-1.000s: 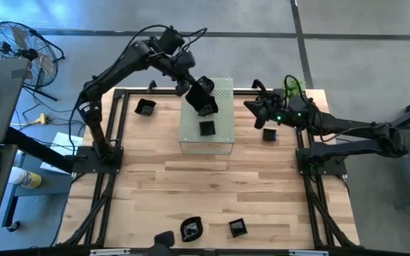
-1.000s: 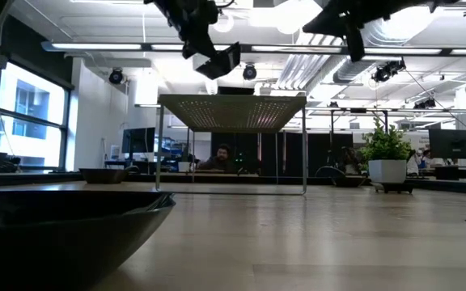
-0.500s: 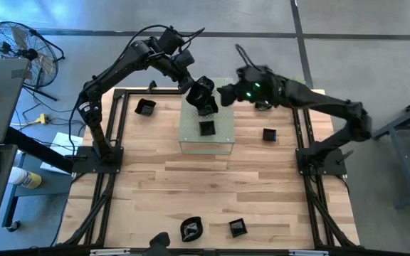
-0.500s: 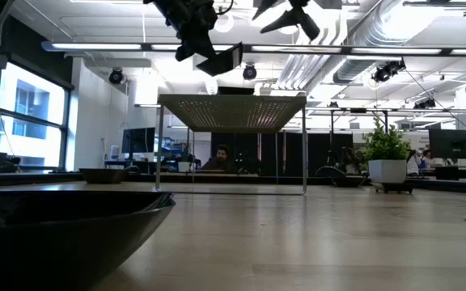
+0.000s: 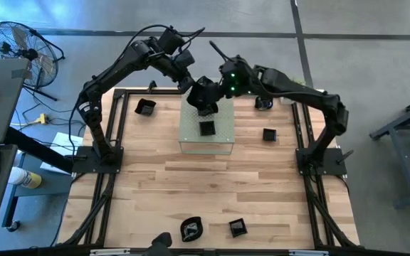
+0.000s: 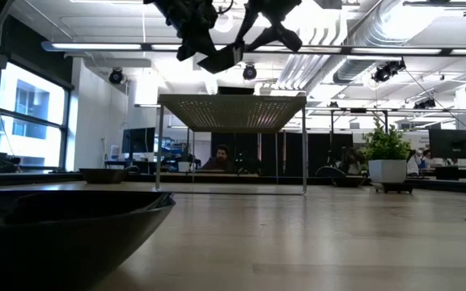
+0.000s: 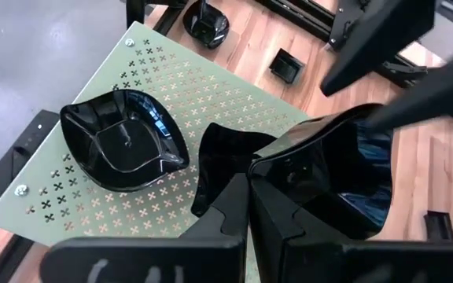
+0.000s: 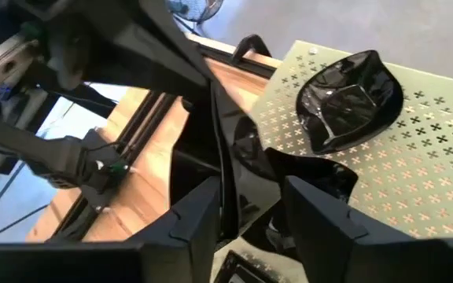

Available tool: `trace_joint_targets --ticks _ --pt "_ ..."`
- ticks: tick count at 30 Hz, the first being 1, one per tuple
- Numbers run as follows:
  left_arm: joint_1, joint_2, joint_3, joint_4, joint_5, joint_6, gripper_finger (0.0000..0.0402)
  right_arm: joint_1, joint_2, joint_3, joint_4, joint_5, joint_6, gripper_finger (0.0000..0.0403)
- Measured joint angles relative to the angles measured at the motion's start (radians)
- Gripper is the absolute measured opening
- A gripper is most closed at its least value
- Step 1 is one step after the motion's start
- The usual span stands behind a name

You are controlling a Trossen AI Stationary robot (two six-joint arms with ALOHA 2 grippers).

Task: Pick & Place Mini shaped plates
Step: Stack the bottom black distorted plate on top of the black distorted plate on the shelf

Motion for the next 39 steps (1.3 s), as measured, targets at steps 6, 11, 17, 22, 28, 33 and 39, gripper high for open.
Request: trace_joint_targets --ticks 6,11,17,22,28,33,39 --pt "0.001 0.012 -0.001 0.009 -0.001 0.04 0.0 -0.006 0.003 0.0 -0.005 -0.001 0.002 0.0087" --pt "0.0 0.038 -0.001 0.007 0.015 0.074 0.0 -0.005 0.003 -0.01 -0.008 -0.01 0.022 0.0045" --pt "0.0 0.05 -0.002 0.028 0.015 0.102 0.0 -0.005 0.003 -0.051 -0.011 -0.01 0.061 0.0022" --pt "0.0 0.063 0.0 0.039 0.017 0.143 0.0 -0.005 0.003 -0.07 -0.013 -0.011 0.084 0.0027" --pt "0.0 0.108 0.0 0.059 0.038 0.159 0.0 -0.005 0.004 -0.07 -0.022 -0.009 0.107 0.0028" --pt "0.0 0.129 0.0 0.055 0.041 0.178 0.0 -0.005 0.004 -0.071 -0.032 -0.014 0.13 0.0031" --pt "0.0 0.13 0.0 0.059 0.01 0.212 0.0 -0.005 0.0 -0.071 -0.038 -0.015 0.136 0.0066"
